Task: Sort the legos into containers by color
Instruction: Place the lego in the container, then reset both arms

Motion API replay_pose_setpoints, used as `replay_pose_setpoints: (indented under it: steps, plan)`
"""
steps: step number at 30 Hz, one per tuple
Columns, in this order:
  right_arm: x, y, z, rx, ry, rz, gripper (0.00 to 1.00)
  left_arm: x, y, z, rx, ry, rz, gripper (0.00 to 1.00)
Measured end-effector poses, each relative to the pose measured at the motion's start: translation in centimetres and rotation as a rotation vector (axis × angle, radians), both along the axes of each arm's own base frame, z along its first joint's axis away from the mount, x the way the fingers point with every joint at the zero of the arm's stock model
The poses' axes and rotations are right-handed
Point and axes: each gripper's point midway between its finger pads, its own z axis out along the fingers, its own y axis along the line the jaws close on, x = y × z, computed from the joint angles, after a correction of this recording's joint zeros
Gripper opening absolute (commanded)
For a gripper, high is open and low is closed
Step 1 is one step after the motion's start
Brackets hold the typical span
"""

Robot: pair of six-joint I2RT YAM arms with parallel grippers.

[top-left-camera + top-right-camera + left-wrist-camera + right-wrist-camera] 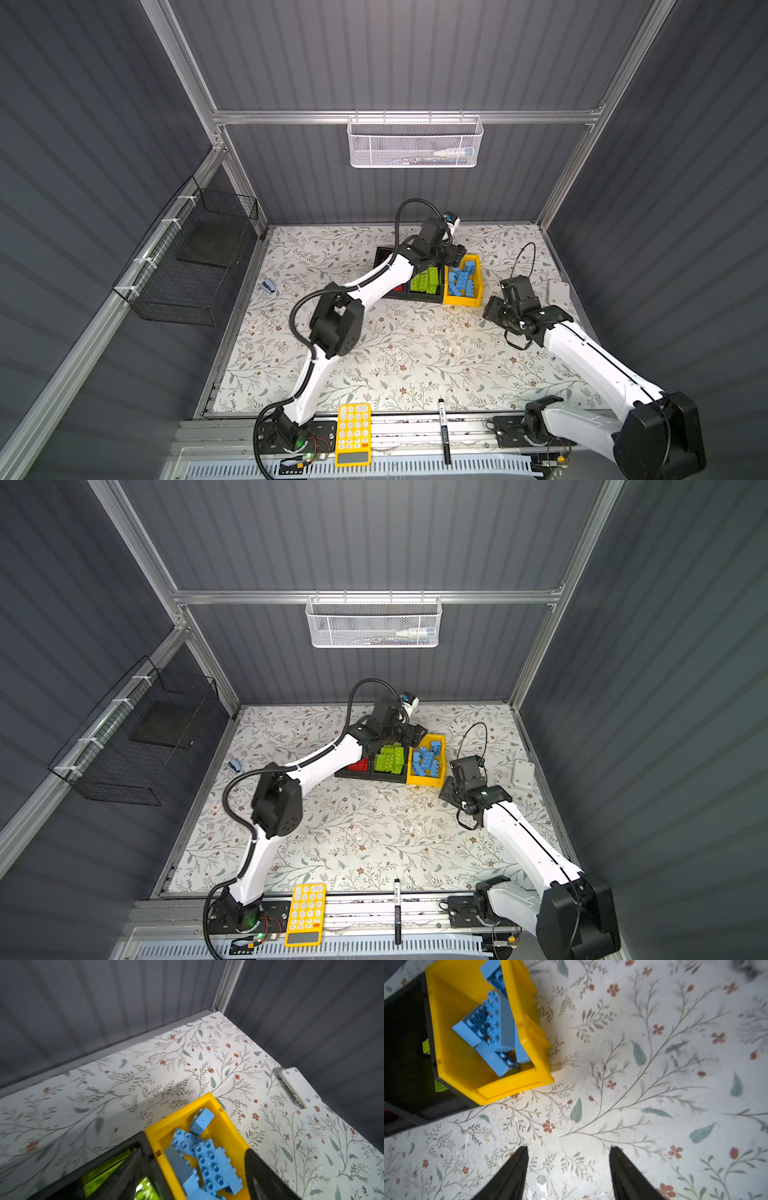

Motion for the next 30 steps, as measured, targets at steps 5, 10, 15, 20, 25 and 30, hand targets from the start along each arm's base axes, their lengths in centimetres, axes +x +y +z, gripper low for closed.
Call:
replay_pose_setpoints:
  steps: [5, 10, 15, 20, 25, 30]
  plan:
    - [2.3, -2.6, 2.9, -0.123, -0.156, -0.04, 0.71, 0.4, 12.1, 4.8, -0.009, -0.094, 0.239, 0.82]
    - [4.4, -5.1, 3.5, -0.278, -0.274, -0.072, 0.72, -1.0, 28.0, 2.7, 0.075, -0.122, 0.625, 0.84]
    - [5.3, -8.0, 1.6, -0.401, -0.289, -0.124, 0.72, -6.4, 39.9, -6.1, 0.254, -0.046, 0.925, 0.85]
    - [6.5, -10.6, 2.8, -0.454, -0.374, -0.181, 0.71, -10.2, 44.8, -12.3, 0.396, -0.035, 1.047, 0.87]
    - [6.9, -11.7, 1.3, -0.497, -0.426, -0.176, 0.72, -9.5, 46.2, -14.8, 0.412, -0.077, 1.082, 0.88]
    - [6.0, -11.8, -2.6, -0.477, -0.408, -0.101, 0.73, -7.2, 46.6, -15.8, 0.35, -0.114, 1.049, 0.96]
